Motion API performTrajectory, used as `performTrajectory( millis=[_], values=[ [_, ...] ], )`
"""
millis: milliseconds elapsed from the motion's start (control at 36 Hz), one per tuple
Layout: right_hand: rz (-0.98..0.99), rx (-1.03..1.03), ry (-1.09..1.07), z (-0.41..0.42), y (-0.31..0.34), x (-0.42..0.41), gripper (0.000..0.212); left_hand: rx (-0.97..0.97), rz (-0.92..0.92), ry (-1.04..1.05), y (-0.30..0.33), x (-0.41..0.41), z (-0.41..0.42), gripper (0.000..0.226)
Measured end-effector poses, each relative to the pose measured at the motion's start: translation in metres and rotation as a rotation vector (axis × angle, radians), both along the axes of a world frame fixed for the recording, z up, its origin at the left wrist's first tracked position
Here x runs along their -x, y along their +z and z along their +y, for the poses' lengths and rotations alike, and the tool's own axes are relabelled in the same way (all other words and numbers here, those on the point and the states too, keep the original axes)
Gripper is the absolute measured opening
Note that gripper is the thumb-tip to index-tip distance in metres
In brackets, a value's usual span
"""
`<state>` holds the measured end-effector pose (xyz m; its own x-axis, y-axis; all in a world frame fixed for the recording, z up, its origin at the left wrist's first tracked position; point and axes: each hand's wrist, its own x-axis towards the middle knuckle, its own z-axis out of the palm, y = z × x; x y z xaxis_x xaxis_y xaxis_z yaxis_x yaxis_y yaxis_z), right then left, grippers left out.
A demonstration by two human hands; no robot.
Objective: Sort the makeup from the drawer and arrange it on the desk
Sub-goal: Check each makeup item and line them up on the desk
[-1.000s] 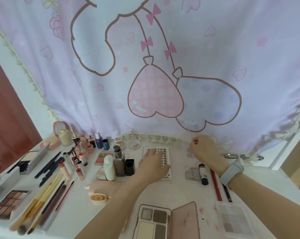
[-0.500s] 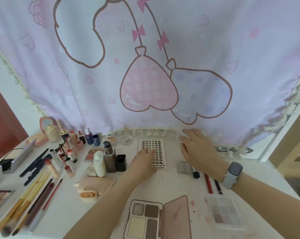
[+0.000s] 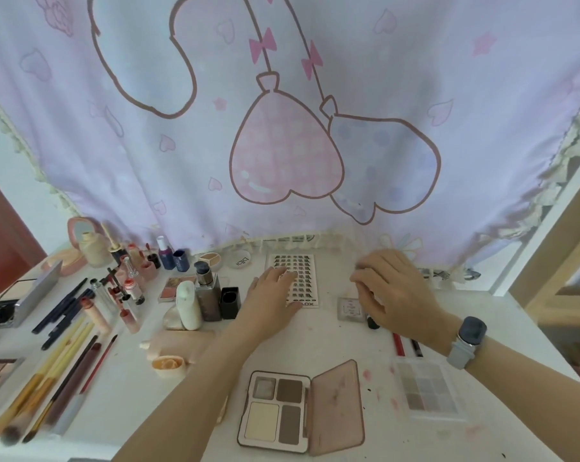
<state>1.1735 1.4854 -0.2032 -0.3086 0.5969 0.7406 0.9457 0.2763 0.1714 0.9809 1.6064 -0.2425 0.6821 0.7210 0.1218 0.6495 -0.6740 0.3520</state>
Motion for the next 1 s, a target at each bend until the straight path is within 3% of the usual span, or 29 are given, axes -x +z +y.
performTrajectory(
  millis=[139,278,417,583,722,806,944,1000],
  values=[
    [-0.114,0.223,-0.033,-0.021,-0.032,0.001,0.021,-0.024,-0.112,-0.037,0.003,0.017,-0.021,0.045],
    [-0.073,0.344,-0.24,-0.018,-0.047,0.004,0.011,0.04,0.007,-0.101,-0.006,0.027,-0.031,0.038],
    [-0.1,0.557,-0.411,-0.011,-0.054,0.011,0.027,0.035,0.13,-0.172,-0.008,0.029,-0.038,0.034],
    [-0.136,0.563,-0.276,-0.017,-0.052,0.01,0.021,0.064,0.14,-0.15,-0.017,0.032,-0.037,0.038],
    [-0.058,0.73,-0.163,-0.019,-0.049,0.008,0.032,0.096,0.127,-0.135,-0.021,0.033,-0.037,0.039],
    [0.203,0.769,-0.034,-0.019,-0.031,0.012,0.03,0.143,-0.006,-0.122,-0.018,0.033,-0.039,0.034],
    [0.694,0.722,0.2,-0.015,0.0,0.033,0.039,0.458,-0.547,-0.048,0.005,0.032,-0.048,0.019],
    [0.854,0.697,0.254,-0.011,0.006,0.043,0.034,0.574,-0.749,-0.066,0.019,0.032,-0.054,0.023]
  ],
)
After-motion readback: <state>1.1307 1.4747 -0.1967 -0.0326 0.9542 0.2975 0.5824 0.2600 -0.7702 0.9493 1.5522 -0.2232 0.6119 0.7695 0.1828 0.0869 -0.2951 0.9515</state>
